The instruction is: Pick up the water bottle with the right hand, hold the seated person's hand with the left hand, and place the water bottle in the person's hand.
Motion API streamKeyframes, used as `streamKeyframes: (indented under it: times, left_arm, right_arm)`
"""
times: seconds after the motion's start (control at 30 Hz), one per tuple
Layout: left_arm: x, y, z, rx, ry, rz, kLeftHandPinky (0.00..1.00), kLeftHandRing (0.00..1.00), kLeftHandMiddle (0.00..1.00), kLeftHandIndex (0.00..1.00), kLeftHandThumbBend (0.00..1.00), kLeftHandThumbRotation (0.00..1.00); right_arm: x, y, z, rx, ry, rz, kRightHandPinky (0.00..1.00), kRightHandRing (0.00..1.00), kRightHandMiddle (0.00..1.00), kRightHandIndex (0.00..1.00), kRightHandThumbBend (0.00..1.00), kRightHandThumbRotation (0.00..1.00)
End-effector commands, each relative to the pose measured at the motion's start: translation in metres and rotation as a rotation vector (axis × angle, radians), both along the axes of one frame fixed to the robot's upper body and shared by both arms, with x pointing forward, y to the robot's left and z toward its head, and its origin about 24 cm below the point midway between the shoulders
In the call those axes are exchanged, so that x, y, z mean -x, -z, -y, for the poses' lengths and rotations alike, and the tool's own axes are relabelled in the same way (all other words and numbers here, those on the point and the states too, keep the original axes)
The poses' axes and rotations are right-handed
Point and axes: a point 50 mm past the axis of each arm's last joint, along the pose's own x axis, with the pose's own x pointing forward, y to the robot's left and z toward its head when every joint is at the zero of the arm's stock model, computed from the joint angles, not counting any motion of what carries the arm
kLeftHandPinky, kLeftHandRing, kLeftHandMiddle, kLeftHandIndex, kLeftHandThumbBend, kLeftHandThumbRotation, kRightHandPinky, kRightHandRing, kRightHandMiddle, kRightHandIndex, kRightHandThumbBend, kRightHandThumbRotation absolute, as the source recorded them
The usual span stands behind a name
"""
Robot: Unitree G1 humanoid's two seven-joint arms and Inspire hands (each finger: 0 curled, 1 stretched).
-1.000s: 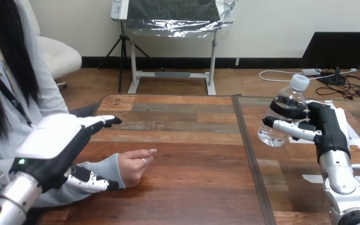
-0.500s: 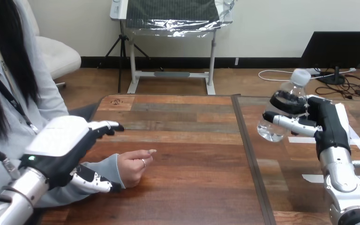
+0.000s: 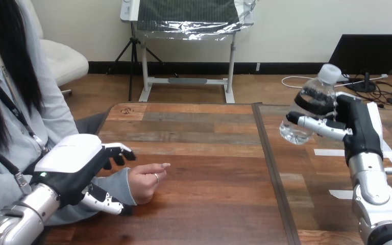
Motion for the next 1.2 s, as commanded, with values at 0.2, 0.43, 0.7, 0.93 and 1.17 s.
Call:
streamKeyframes:
  times: [0.2, 0.43, 0.7, 0.93, 1.17]
  left_arm:
    - [-0.024, -0.017, -0.001, -0.03, 0.005, 0.03, 0.6, 0.64, 0.69, 0.71, 1.0, 0.28]
    - [-0.028, -0.012, -0.001, -0.044, 0.004, -0.015, 0.59, 0.63, 0.68, 0.69, 1.0, 0.27]
    - [-0.03, -0.007, -0.002, -0.052, 0.004, -0.049, 0.58, 0.62, 0.66, 0.68, 1.0, 0.27]
    - [-0.03, -0.002, -0.003, -0.076, 0.007, -0.078, 0.56, 0.61, 0.65, 0.67, 1.0, 0.29]
    - [-0.03, 0.002, -0.004, -0.081, 0.008, -0.11, 0.57, 0.61, 0.64, 0.66, 1.0, 0.29]
  right_arm:
    - [-0.028, -0.065, -0.008, 0.008, -0.056, 0.27, 0.29, 0.35, 0.42, 0.45, 0.82, 0.0]
    - [-0.027, -0.067, -0.007, -0.009, -0.063, 0.287, 0.29, 0.35, 0.42, 0.45, 0.82, 0.0]
    - [-0.026, -0.07, -0.006, -0.01, -0.068, 0.311, 0.28, 0.34, 0.41, 0.45, 0.82, 0.0]
    - [-0.025, -0.071, -0.005, -0.034, -0.079, 0.331, 0.28, 0.34, 0.41, 0.45, 0.82, 0.0]
    - [-0.023, -0.073, -0.004, -0.039, -0.088, 0.345, 0.28, 0.34, 0.41, 0.45, 0.81, 0.0]
